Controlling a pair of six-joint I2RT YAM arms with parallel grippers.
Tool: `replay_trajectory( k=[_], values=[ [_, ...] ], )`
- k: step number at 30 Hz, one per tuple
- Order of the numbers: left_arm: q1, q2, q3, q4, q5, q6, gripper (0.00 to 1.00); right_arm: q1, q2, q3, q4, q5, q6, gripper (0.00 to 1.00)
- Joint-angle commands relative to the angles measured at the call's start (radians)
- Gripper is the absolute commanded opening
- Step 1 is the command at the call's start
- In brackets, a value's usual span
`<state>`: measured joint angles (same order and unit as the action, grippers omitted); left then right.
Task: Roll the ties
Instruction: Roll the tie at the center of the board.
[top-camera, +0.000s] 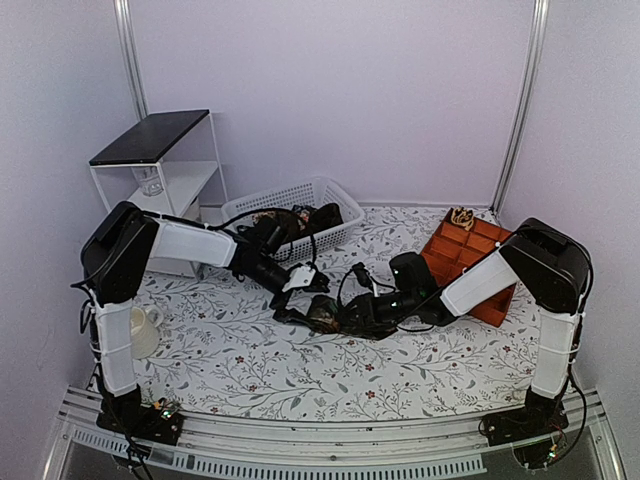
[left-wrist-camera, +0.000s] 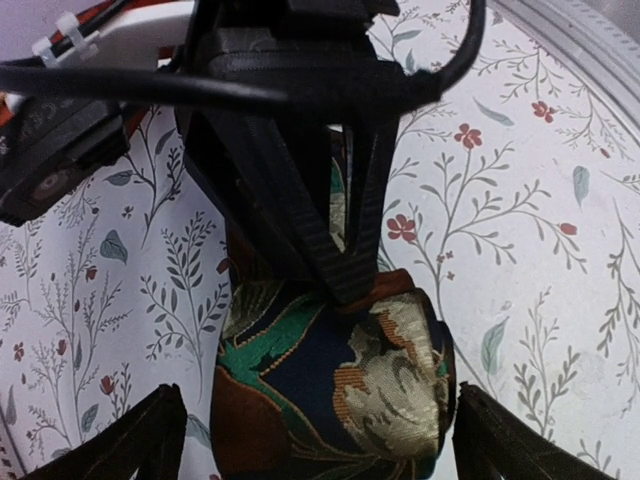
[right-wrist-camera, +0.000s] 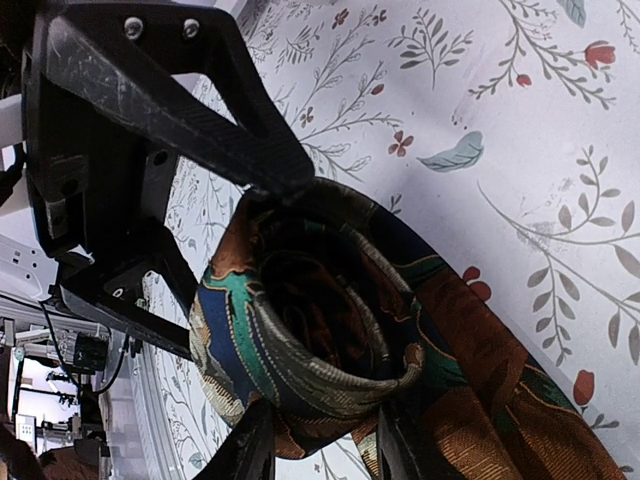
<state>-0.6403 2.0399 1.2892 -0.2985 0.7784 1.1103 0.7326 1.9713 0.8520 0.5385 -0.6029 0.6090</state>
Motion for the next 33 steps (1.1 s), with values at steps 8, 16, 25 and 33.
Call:
replay_trajectory(
  k=[8, 16, 25, 33],
  values=[
    [-0.029, -0.015, -0.111, 0.184, -0.035, -0.06, 0.94, -0.005, 0.041, 0.023, -0.005, 0.01, 0.009, 0.35],
    [-0.041, -0.001, -0.116, 0.311, -0.128, -0.1, 0.87, -0.005, 0.049, 0.024, -0.005, -0.003, 0.025, 0.35],
    [-0.039, 0.008, -0.114, 0.325, -0.14, -0.137, 0.62, -0.005, 0.051, 0.001, 0.016, 0.003, 0.043, 0.35],
    [-0.043, 0.011, -0.105, 0.363, -0.198, -0.203, 0.6, -0.012, 0.019, 0.011, 0.013, 0.034, 0.102, 0.38]
  ],
)
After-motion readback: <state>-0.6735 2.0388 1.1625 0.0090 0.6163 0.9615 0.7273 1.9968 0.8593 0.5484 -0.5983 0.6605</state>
